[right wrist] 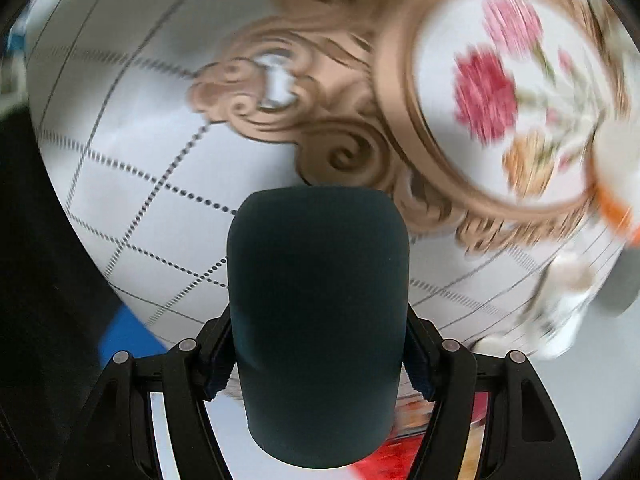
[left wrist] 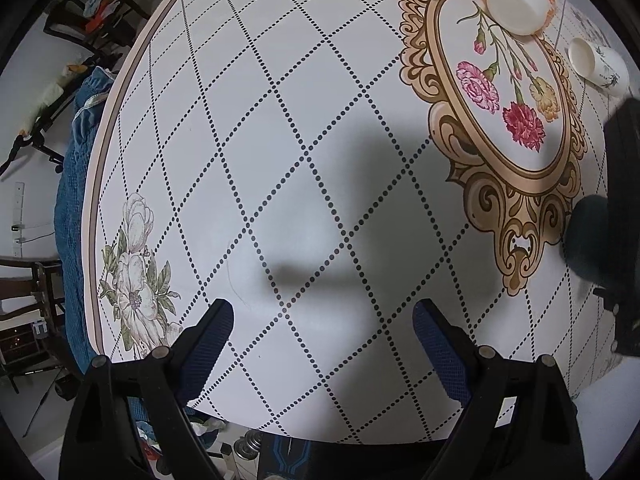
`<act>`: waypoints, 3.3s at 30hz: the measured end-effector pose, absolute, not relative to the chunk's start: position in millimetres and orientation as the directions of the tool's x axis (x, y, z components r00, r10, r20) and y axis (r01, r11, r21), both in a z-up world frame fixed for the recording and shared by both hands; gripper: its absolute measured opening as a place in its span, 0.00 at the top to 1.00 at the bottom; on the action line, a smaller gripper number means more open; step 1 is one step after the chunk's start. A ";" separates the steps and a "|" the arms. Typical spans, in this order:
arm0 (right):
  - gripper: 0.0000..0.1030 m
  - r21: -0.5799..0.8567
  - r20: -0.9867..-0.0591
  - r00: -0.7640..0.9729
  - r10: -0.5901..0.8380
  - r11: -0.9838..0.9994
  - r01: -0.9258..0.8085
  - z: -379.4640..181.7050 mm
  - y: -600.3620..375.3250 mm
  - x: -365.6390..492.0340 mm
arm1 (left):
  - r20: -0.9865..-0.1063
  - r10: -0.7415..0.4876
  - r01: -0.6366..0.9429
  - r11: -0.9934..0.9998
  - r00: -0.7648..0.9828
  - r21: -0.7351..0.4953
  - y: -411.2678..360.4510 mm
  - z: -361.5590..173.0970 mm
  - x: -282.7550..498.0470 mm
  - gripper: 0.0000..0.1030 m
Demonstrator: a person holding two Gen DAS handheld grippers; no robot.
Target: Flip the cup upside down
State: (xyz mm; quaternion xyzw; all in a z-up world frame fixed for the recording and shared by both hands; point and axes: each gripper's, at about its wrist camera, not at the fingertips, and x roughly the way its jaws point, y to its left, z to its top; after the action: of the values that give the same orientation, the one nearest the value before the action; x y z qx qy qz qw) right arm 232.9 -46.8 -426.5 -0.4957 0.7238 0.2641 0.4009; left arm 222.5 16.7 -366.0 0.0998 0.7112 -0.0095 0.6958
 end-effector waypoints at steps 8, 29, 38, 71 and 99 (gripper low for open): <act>0.31 0.079 -0.842 -0.424 -0.334 0.701 -0.709 -431.3 -49.8 293.5 | -0.991 0.130 0.157 0.979 -0.009 0.127 15.8 -366.4 218.9 0.11; 0.15 0.093 -0.900 -0.411 -0.142 0.861 -0.500 -432.9 -87.0 372.3 | -0.990 0.137 0.186 0.973 -0.005 0.134 3.7 -360.2 214.0 0.11; 0.31 0.043 -0.926 -0.340 -0.164 0.849 -0.526 -422.6 -63.2 410.8 | -0.989 0.145 0.201 0.969 0.001 0.142 -3.6 -356.3 213.8 0.11; 0.23 0.098 -0.858 0.488 0.158 0.984 -0.147 -310.6 -91.3 315.7 | -0.992 0.120 0.179 0.976 0.029 0.123 9.4 -345.9 248.1 0.11; 0.04 -0.003 -0.827 0.554 -0.093 0.987 0.161 -154.9 -163.0 112.3 | -0.912 -0.004 0.187 0.979 0.411 0.079 -21.8 -165.5 144.1 0.02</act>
State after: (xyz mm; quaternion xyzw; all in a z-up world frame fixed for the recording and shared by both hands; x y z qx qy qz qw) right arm 112.3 -163.0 -154.9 0.0364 0.4667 -0.0721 0.8807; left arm 144.1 -21.8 -165.5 0.0844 0.5399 -0.0571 0.8356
